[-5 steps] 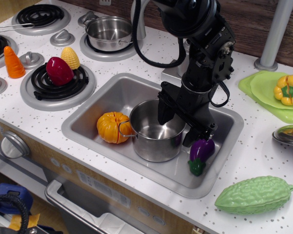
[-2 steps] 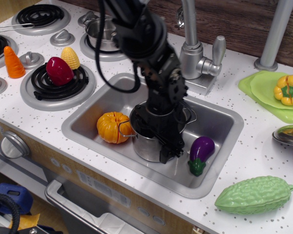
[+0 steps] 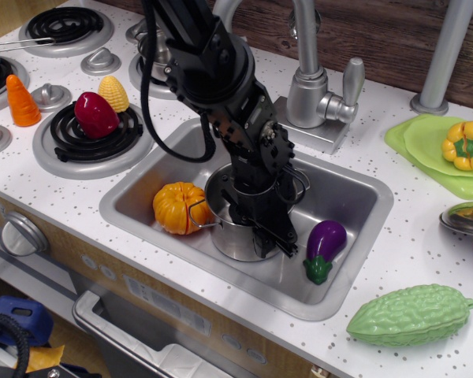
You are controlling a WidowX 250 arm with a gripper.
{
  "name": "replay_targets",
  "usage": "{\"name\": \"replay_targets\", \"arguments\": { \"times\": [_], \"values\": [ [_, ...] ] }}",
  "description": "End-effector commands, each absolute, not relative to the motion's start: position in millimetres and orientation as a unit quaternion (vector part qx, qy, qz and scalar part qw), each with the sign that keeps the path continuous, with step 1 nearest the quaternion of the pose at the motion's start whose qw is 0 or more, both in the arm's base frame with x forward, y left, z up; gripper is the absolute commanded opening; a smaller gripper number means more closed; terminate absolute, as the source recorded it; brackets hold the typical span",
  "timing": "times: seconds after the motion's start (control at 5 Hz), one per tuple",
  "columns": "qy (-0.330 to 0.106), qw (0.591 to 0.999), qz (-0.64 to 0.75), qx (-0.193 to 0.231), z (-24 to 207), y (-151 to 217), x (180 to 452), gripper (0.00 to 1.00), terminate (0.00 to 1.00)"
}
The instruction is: Pick up pot from sink
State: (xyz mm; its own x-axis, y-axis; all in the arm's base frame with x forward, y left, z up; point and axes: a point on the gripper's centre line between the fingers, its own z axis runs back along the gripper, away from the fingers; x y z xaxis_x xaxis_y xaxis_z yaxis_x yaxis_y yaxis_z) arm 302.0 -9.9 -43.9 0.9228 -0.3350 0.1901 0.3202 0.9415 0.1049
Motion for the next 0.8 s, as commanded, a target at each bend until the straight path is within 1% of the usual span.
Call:
{"name": "replay_targets", "arguments": {
  "times": [0.0, 0.2, 0.4, 0.6],
  "values": [
    [-0.094, 0.980, -0.159, 0.078, -16, -17, 313, 0.00, 0.00],
    [-0.077, 0.979, -0.151, 0.113, 14, -24, 324, 0.00, 0.00],
    [-0.056, 0.980, -0.142, 0.124, 39, -28, 331, 0.00, 0.00],
    [-0.043, 0.982, -0.126, 0.135, 58, -40, 338, 0.00, 0.00]
  ]
}}
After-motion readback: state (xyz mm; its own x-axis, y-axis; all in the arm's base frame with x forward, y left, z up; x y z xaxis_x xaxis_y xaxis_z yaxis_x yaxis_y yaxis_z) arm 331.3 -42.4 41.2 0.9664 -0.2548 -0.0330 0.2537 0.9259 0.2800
